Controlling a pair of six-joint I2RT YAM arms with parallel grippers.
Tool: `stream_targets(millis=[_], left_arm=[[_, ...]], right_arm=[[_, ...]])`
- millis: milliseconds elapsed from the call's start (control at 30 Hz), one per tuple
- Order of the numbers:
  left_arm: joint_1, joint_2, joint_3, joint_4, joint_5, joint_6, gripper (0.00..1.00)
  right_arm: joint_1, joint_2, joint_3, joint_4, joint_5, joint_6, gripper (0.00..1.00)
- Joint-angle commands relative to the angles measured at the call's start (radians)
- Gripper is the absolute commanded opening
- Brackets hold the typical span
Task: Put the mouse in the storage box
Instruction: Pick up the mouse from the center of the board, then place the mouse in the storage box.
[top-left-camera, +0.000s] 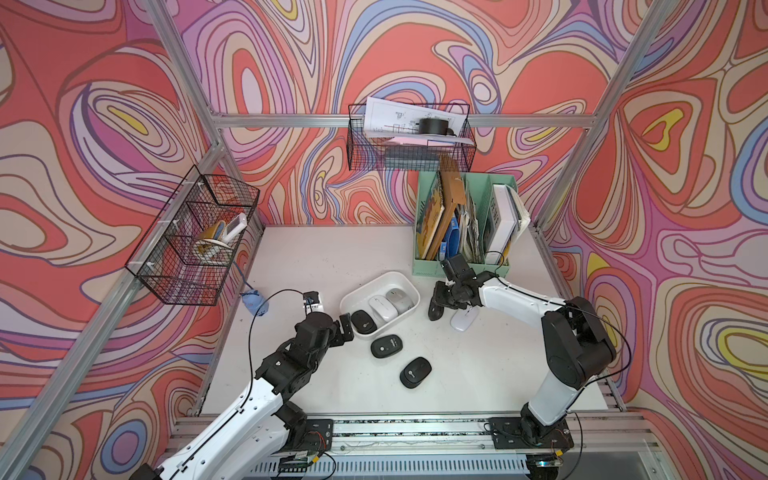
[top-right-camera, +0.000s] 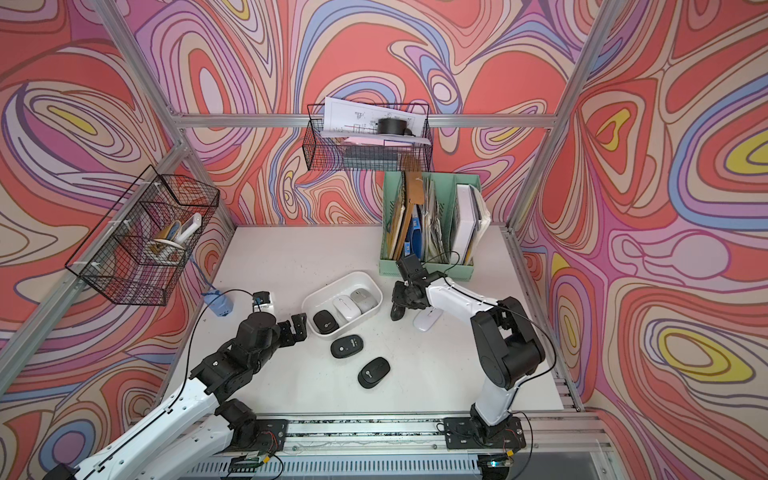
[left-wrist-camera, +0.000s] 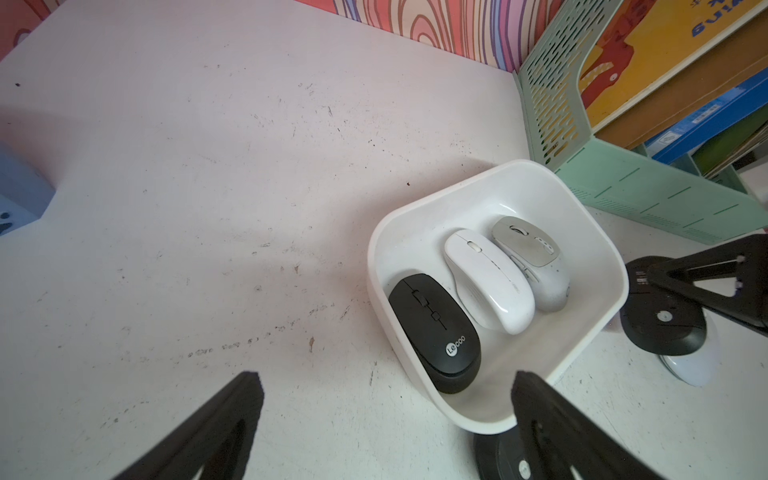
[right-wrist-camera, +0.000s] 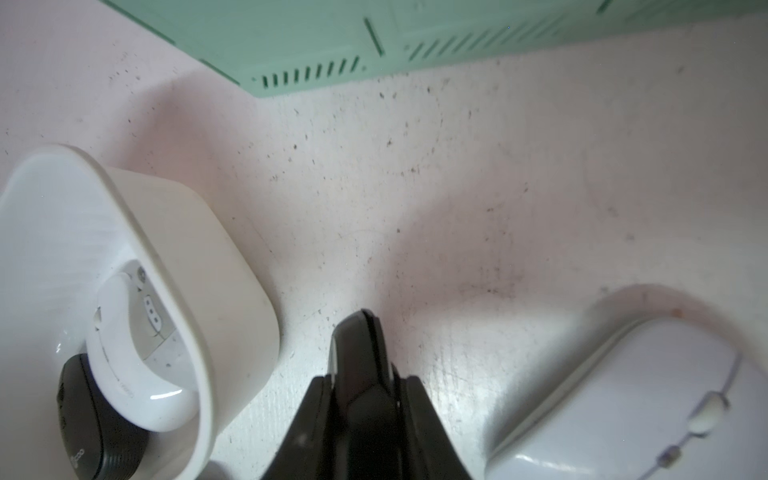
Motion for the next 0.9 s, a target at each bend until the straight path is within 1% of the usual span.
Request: stream_targets(millis=[0,100,200,333,467,600,733,867], left_arm=[[0.006,-0.028,-0.004,-0.011,-0.034,-0.022,0.99],[0.006,-0.053,-0.020,-0.023,-0.056,-0.035,0.99],[0.007,-0.079,-0.029,-0.038,-0.077,-0.045,0.99],[0.007,-0.113,-0.041,-0.048,-0.101,-0.040,0.99],[0.006,-0.144,-0.052,-0.072,-0.131,-0.043,0.99],[0.007,-0.179,-0.066,-0.088,-0.137,-0.048,0.99],[0.007,-0.203,-0.079,-0.097,-0.149,-0.051,0.99],[0.010,-0.209,-0.082,-0.100,-0.156,-0.051,0.99]], right_arm=[[0.045,-0.043,0.096,-0.098,0.141,-0.103,0.17],[0.122,-0.013,0.196,-0.165,0.248,-0.165,0.18],[0.211,0.047,0.305,-0.227,0.362,-0.213,0.18],[0.282,0.156,0.435,-0.268,0.440,-0.265,0.18],[0.334,0.251,0.561,-0.313,0.512,-0.348,0.17],[0.369,0.351,0.683,-0.368,0.594,-0.436,0.17],[0.386,0.437,0.760,-0.406,0.674,-0.507,0.19],[0.391,0.512,0.818,-0.448,0.741,-0.546,0.19]])
